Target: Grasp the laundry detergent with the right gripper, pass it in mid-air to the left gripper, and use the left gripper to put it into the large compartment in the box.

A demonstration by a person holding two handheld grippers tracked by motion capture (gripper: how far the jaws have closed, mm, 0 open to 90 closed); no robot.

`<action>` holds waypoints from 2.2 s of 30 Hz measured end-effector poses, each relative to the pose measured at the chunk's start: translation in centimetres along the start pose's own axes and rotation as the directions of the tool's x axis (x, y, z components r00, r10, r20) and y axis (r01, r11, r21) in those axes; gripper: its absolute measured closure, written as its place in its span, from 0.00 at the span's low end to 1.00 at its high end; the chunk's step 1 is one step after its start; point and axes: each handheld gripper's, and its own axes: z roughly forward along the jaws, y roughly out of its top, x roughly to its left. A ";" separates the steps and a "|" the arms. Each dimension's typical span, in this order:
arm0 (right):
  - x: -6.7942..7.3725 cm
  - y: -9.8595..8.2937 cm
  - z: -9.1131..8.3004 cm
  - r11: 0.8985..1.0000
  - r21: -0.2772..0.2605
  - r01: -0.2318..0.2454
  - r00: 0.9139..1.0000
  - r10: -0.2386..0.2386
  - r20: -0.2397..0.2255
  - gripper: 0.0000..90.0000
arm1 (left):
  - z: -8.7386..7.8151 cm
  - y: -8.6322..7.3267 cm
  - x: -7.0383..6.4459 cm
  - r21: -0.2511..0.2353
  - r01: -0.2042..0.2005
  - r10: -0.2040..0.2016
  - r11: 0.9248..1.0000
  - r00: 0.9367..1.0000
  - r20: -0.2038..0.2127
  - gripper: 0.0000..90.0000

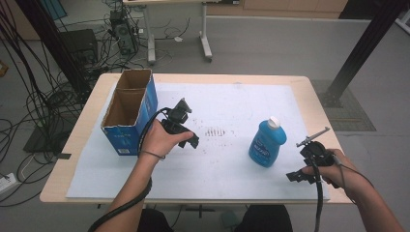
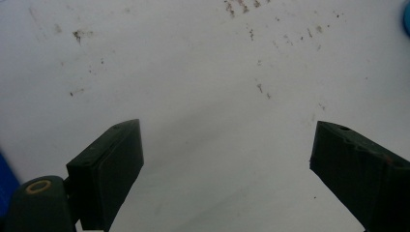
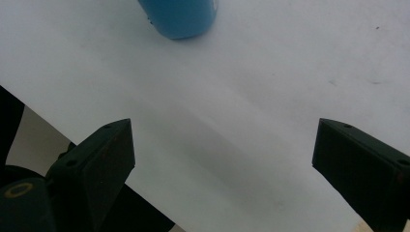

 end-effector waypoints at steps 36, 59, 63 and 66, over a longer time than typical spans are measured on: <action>1.5 -0.2 2.4 0.985 -0.157 0.069 0.997 -0.072 -0.014 0.07 | 0.1 -0.8 0.3 -0.016 0.020 -0.020 1.000 1.000 0.021 0.13; 1.6 -0.9 3.9 0.899 -0.434 0.061 0.998 -0.069 -0.003 0.07 | 0.0 -1.2 0.2 -0.020 0.016 -0.015 1.000 0.999 0.037 0.13; 1.5 -1.1 4.3 0.883 -0.467 0.052 0.998 -0.064 -0.009 0.07 | 0.0 -1.3 0.2 -0.023 0.014 -0.013 1.000 0.999 0.040 0.13; 1.5 -1.2 4.5 0.861 -0.507 0.042 0.998 -0.061 -0.020 0.07 | 0.0 -1.4 0.1 -0.023 0.016 -0.015 1.000 0.999 0.038 0.13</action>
